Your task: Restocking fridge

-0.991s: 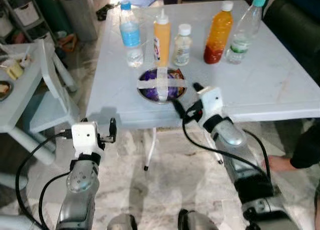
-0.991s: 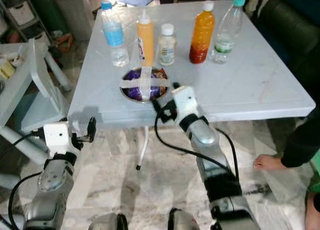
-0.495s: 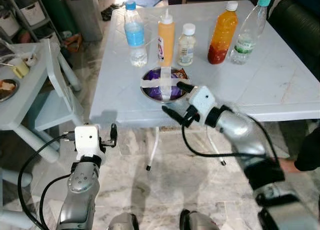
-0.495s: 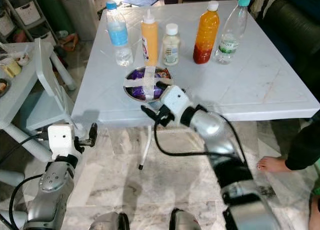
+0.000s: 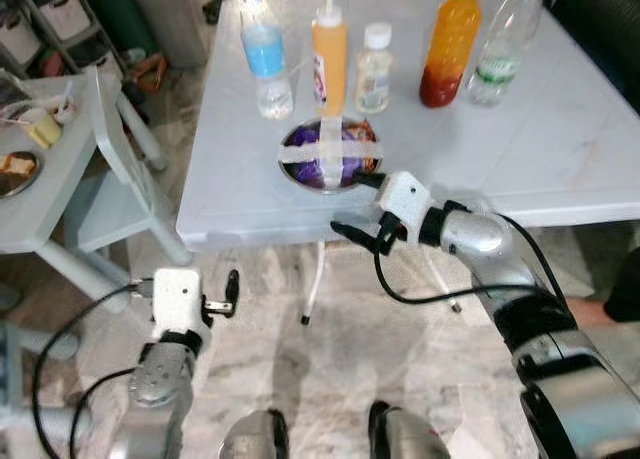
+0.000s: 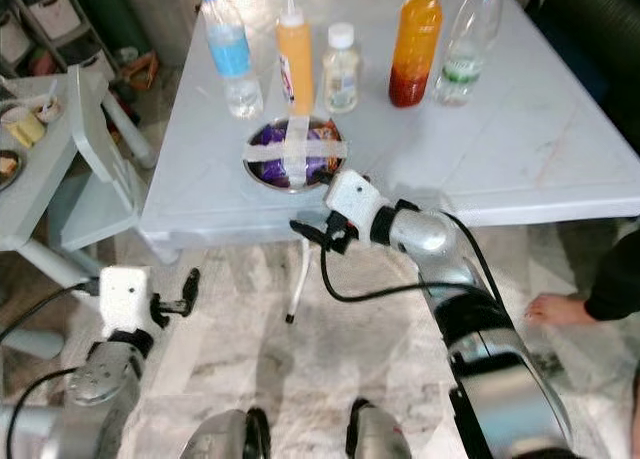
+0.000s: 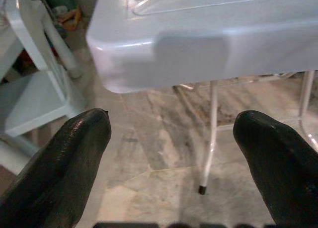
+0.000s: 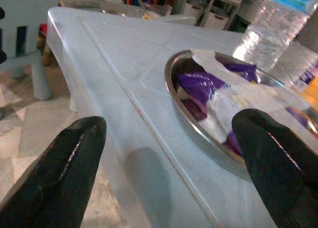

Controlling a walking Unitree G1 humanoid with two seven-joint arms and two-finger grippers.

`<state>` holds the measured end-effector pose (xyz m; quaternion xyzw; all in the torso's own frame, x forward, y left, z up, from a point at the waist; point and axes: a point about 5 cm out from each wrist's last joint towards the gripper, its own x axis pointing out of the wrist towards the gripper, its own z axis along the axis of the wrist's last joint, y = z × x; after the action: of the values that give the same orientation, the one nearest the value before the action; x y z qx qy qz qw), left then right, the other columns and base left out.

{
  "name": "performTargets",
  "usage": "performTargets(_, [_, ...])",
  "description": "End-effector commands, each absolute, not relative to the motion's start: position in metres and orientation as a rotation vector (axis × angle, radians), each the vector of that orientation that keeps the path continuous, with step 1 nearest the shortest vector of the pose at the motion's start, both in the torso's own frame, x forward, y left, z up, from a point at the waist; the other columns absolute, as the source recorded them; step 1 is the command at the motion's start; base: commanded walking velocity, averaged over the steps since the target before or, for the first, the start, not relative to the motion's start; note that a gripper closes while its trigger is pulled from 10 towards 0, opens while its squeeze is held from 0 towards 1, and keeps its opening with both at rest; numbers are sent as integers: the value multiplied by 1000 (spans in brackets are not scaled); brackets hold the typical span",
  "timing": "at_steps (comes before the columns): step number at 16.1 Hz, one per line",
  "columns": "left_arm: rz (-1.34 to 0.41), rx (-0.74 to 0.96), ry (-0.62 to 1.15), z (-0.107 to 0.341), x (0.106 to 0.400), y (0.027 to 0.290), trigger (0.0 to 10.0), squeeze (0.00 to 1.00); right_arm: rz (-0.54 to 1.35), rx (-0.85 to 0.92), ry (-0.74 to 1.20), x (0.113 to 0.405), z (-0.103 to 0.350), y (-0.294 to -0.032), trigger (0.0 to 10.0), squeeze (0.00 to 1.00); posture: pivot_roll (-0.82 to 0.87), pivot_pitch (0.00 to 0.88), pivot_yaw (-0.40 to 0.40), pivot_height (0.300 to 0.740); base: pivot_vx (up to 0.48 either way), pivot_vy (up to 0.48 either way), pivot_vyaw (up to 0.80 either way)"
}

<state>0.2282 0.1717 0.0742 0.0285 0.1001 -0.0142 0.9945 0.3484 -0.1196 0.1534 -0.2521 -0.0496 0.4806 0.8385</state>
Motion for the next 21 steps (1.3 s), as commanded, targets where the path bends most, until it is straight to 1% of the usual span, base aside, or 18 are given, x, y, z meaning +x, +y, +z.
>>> performTargets(1, [-14,69,212,76,225,179,10000,0,1043,-551,-135,350,160,-113,10000,0,74,219,116,740,0,0,0])
performTargets(3, [9,87,230,77,216,190,10000,0,1051,-582,-161,354,166,-108,10000,0,105,249,120,740,0,0,0])
performTargets(4, [13,88,233,77,215,191,10000,0,1053,-590,-164,355,167,-108,10000,0,108,253,120,740,0,0,0])
performTargets(9, [0,89,264,78,204,186,10000,0,1141,-635,-162,362,182,-103,10000,0,130,283,134,740,0,0,0])
performTargets(10, [-5,92,276,77,202,186,10000,0,1165,-678,-136,365,184,-103,6980,0,132,288,139,740,0,0,0])
performTargets(11, [-6,92,280,77,201,187,10000,0,1173,-697,-119,366,184,-103,6980,0,132,288,139,740,0,0,0])
performTargets(12, [-6,91,285,77,201,187,10000,0,1185,-743,-70,368,182,-108,0,0,135,288,138,740,0,0,0])
performTargets(13, [-5,91,290,78,201,187,10000,0,1213,-765,-24,369,180,-112,0,0,135,289,138,740,0,0,0])
performTargets(15, [-2,91,302,77,202,188,10000,0,1246,-781,7,369,179,-114,0,0,132,290,137,740,0,0,0])
performTargets(17, [-8,94,320,74,201,185,10000,0,1318,-839,77,367,175,-117,0,0,127,288,131,740,0,0,0])
performTargets(19, [-10,92,324,74,202,183,10000,0,1341,-882,101,365,171,-119,0,0,127,286,129,740,0,0,0])
performTargets(21, [-11,93,328,74,203,182,10000,0,1348,-874,112,365,171,-121,0,0,124,283,127,740,0,0,0])
